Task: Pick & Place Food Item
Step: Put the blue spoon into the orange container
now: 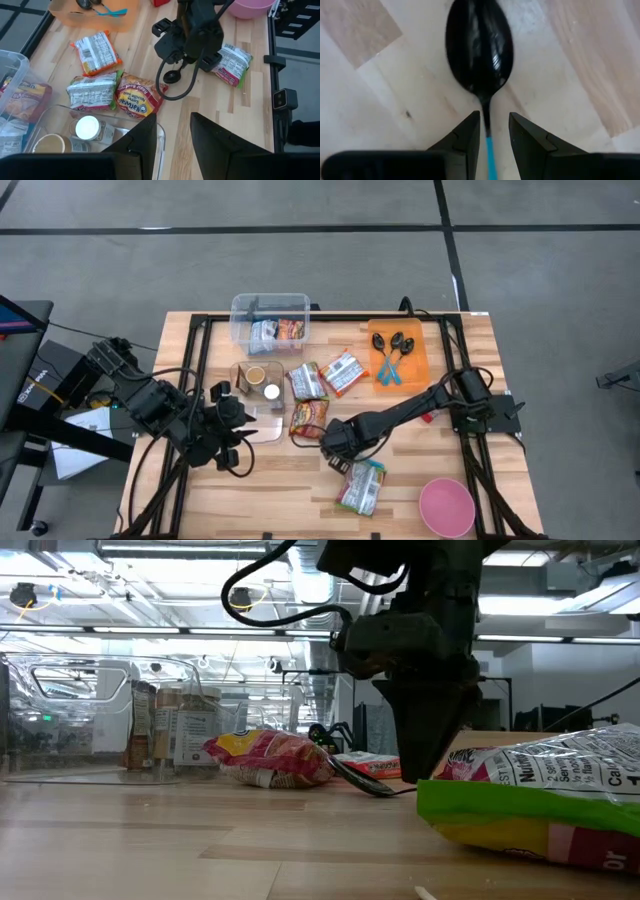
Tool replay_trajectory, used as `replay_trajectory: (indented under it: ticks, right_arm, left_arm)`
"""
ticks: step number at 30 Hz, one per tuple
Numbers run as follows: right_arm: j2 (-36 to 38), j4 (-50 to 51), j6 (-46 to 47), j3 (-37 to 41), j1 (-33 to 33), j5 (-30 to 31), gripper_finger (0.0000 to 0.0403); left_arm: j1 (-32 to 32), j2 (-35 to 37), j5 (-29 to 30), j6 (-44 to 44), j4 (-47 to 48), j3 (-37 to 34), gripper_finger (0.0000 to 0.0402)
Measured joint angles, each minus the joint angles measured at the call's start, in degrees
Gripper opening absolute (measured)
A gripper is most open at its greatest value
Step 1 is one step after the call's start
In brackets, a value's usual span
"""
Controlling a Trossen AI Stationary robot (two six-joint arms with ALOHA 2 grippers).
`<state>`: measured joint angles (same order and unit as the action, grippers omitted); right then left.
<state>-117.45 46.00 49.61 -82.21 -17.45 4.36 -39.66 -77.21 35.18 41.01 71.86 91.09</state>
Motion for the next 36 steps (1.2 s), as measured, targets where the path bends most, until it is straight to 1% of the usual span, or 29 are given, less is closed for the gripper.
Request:
replay_trajectory:
  ticks: [4, 9, 14, 27, 30, 34, 36]
  right_arm:
    - [-0.3, -0.1, -0.7, 0.0, 0.6, 0.0, 0.0098]
    - [-2.3, -1.1, -0.7, -0.2, 0.7, -3.0, 0.0098]
    - [-2.3, -1.1, -0.2, -0.2, -0.3, -1.4, 0.0098]
    - [-2.5, -0.1, 0.6, -0.2, -0.6, -1.5, 0.0096]
    - [-2.5, 0.1, 1.4, -0.1, -0.8, -1.3, 0.0078]
    - [-2.5, 0.5, 1.4, -0.1, -0.8, -1.3, 0.0021]
    - [-2.5, 0.5, 1.5, -0.1, -0.8, -1.3, 0.0010]
  left_arm:
    - [0.0, 0.0, 0.0, 0.0, 0.0, 0.0, 0.0112]
    - [0.0, 0.0, 0.0, 0.0, -0.3, 0.0, 0.0112]
    - [0.0, 0.0, 0.0, 0.0, -1.0, 0.0, 0.0112]
    - [0.0, 0.0, 0.0, 0.0, -1.8, 0.0, 0.0112]
    - [0.0, 0.0, 0.0, 0.0, -2.6, 0.0, 0.0112]
    - [0.0, 0.0, 0.0, 0.0, -2.6, 0.0, 0.0112]
    - [0.0, 0.0, 0.0, 0.0, -2.6, 0.0, 0.0112]
